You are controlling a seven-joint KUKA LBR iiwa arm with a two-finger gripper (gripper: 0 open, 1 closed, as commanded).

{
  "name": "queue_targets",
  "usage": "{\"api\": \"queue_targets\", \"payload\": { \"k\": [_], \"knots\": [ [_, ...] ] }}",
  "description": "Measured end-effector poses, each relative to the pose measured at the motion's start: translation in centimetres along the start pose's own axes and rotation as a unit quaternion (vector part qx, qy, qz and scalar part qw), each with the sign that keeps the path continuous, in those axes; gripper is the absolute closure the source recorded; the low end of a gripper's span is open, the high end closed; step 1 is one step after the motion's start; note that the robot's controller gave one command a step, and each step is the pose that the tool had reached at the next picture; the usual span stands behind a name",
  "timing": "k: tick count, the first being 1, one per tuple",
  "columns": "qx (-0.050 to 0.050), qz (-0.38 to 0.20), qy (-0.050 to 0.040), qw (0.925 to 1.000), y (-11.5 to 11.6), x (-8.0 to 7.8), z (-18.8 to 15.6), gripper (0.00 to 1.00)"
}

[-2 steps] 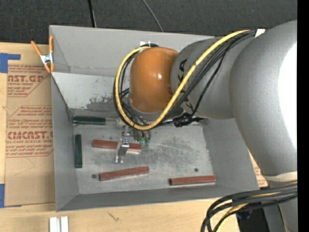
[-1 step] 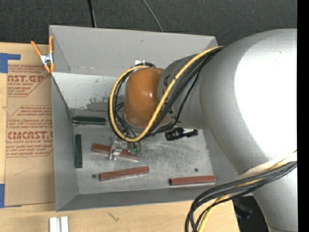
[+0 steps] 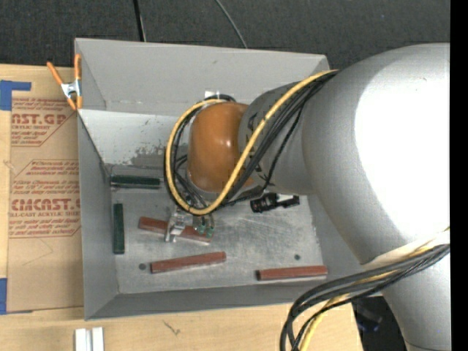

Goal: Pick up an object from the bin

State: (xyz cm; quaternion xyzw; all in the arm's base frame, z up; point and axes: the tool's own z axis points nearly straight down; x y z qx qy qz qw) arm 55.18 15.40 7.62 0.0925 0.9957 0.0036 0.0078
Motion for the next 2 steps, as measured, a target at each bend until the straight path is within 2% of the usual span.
{"api": "queue_targets", "payload": {
  "k": [1,2],
  "knots": [
    [0.002,-0.011,0.0035,0.9999,-0.92,0.89,-17.09,1.00],
    [0.003,-0.011,0.0051,0.9999,-0.95,0.94,-16.87,1.00]
  ]
}}
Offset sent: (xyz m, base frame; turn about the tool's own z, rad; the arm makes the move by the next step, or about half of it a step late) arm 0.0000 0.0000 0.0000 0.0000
